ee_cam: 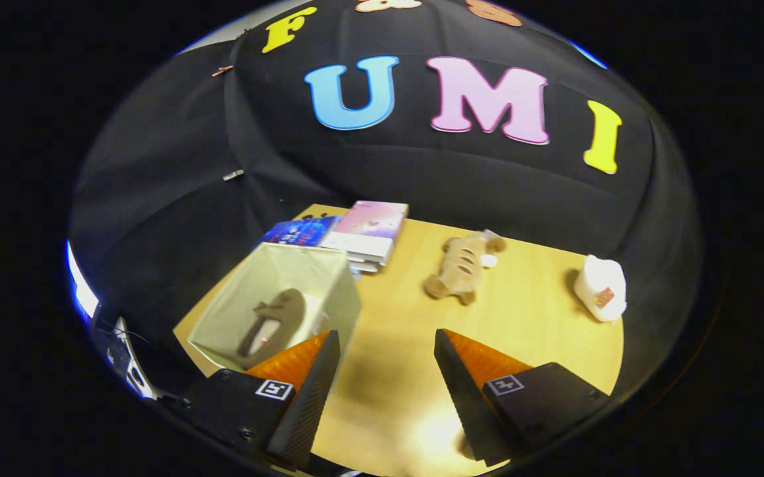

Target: Open the storage box then place both shoes into the box .Put the left shoe in first, then the right shoe, with the right side of both shoes facing outward in a uniform manner.

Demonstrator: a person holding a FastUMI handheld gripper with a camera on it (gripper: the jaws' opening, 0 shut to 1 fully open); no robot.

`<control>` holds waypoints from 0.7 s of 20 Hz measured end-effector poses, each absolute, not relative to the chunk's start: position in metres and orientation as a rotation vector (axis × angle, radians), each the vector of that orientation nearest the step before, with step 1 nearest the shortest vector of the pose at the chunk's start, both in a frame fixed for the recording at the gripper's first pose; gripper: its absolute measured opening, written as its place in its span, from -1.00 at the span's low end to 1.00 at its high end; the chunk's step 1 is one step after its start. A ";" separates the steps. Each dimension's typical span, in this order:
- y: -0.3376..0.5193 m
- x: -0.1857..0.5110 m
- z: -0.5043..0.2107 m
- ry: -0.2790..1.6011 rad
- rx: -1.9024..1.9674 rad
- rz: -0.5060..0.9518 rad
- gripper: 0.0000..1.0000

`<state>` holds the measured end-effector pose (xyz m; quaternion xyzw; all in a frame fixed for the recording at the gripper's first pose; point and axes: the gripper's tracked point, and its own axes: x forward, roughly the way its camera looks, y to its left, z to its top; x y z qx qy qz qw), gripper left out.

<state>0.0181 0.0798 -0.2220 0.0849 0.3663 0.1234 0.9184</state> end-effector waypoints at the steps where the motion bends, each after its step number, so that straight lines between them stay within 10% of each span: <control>1: 0.057 0.006 -0.236 0.778 0.152 0.218 0.80; 14: -0.074 -0.083 -0.415 1.123 0.137 -0.031 0.77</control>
